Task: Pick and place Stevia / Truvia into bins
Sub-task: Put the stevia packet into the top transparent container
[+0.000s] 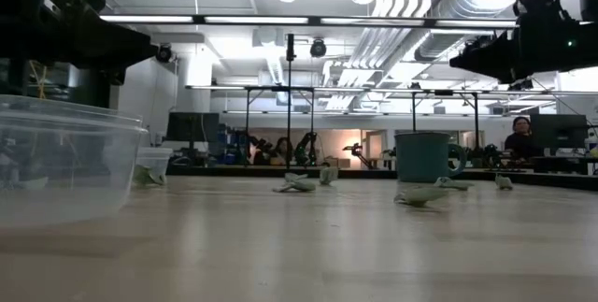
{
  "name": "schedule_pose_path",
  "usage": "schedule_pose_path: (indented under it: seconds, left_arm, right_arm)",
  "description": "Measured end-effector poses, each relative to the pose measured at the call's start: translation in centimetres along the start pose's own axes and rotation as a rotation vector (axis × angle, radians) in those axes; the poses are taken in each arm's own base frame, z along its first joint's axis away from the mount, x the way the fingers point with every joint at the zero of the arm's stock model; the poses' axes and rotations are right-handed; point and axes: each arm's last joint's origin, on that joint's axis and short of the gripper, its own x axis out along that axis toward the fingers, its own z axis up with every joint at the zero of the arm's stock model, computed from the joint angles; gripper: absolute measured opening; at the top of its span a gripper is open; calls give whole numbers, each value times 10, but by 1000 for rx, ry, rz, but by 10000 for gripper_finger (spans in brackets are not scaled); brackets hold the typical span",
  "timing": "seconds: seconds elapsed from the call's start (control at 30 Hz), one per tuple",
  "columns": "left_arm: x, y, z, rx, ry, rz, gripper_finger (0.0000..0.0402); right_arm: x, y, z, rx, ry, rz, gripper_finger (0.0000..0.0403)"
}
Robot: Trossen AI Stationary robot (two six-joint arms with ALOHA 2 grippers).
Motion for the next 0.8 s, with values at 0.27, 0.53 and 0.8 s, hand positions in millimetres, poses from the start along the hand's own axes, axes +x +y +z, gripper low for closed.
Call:
schedule_pose_path:
  seconds: [0.27, 0.53, 0.8]
  left_arm:
    - [0, 3, 4, -70, -51, 112, 159]
    - [-1, 4, 10, -75, -121, 159, 159]
    - [-4, 1, 42, 44, -299, 157, 163]
  right_arm:
    - [0, -3, -5, -24, 56, -112, 0]
    - [0, -2, -6, -25, 62, -96, 0]
    - [0, -2, -6, -22, 63, -90, 0]
